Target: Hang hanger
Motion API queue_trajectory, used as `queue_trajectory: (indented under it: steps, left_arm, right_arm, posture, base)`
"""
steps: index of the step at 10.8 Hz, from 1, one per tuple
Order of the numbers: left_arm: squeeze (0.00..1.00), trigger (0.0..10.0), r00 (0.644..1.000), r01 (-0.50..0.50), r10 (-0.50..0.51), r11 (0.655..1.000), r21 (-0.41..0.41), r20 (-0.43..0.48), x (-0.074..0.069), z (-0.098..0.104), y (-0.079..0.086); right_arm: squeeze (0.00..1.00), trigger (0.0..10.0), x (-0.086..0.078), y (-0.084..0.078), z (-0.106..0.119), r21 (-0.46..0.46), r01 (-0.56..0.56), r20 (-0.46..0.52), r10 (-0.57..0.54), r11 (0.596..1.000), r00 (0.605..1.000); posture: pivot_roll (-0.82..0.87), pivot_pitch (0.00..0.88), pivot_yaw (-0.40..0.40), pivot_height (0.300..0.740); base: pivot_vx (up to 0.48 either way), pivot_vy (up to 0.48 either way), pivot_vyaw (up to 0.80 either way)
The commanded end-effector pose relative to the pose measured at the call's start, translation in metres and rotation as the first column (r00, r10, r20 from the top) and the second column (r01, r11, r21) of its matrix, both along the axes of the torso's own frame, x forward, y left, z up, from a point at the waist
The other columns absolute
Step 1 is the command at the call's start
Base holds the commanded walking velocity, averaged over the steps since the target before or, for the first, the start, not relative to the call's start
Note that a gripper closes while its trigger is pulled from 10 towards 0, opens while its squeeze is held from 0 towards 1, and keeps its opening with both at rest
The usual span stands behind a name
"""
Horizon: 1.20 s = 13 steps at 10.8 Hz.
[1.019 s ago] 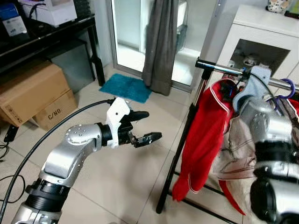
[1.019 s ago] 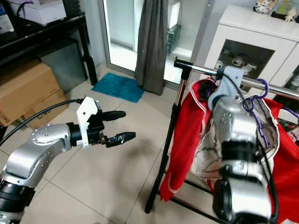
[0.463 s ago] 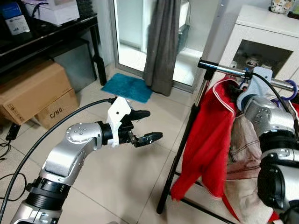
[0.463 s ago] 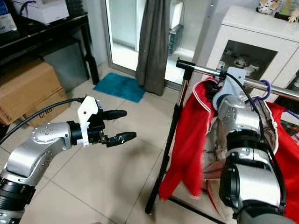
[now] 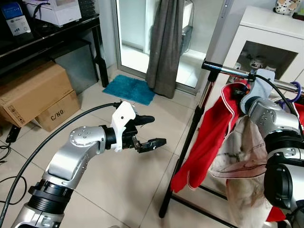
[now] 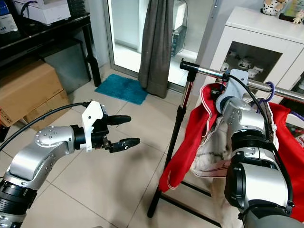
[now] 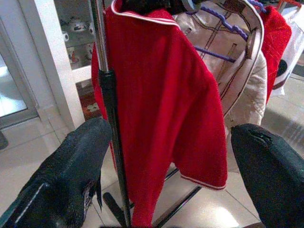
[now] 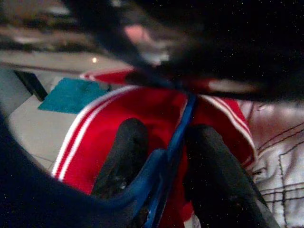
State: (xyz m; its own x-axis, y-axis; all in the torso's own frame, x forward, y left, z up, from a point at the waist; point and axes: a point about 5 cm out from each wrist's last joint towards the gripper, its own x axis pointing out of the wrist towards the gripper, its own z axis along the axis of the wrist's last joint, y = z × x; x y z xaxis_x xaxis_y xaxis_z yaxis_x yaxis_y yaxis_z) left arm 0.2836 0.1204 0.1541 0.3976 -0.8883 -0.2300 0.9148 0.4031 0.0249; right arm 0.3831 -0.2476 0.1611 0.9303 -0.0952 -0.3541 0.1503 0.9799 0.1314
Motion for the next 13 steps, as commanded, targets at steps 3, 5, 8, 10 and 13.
queue_trajectory:
  steps: [3,5,8,10,13]
  left_arm:
    - [0.0,10.0,0.999,-0.011,0.011,1.0,0.015,0.031,0.003,0.003,-0.001]
    - [0.0,10.0,0.997,-0.057,0.057,0.998,0.004,0.054,0.008,0.006,0.001]
    - [0.0,10.0,0.985,-0.154,0.155,0.988,-0.024,0.073,0.012,0.007,0.005]
    - [0.0,10.0,0.976,-0.204,0.208,0.977,-0.059,0.071,0.012,0.006,0.006]
    - [0.0,10.0,0.974,-0.209,0.217,0.971,-0.114,0.061,0.009,0.008,0.001]
  right_arm:
    - [0.0,0.0,-0.003,-0.005,-0.011,0.014,0.001,-0.051,0.0,1.0,0.999]
    - [0.0,0.0,-0.001,-0.004,-0.002,-0.021,-0.032,0.016,0.033,0.999,0.999]
    - [0.0,0.0,-0.008,0.007,0.006,-0.043,-0.128,0.116,0.132,0.991,0.984]
    - [0.0,0.0,-0.016,0.017,0.009,-0.088,-0.192,0.159,0.204,0.977,0.966]
    - [0.0,0.0,-0.025,0.01,0.031,-0.114,-0.189,0.237,0.211,0.975,0.948]
  posture:
    - [-0.14,0.0,-0.064,0.74]
    - [-0.13,0.0,-0.068,0.74]
    - [-0.14,0.0,-0.052,0.74]
    - [-0.14,0.0,-0.045,0.74]
    - [-0.15,0.0,-0.046,0.74]
  base:
    - [0.0,0.0,0.0]
    - [0.0,0.0,0.0]
    - [0.0,0.0,0.0]
    - [0.0,0.0,0.0]
    - [0.0,0.0,0.0]
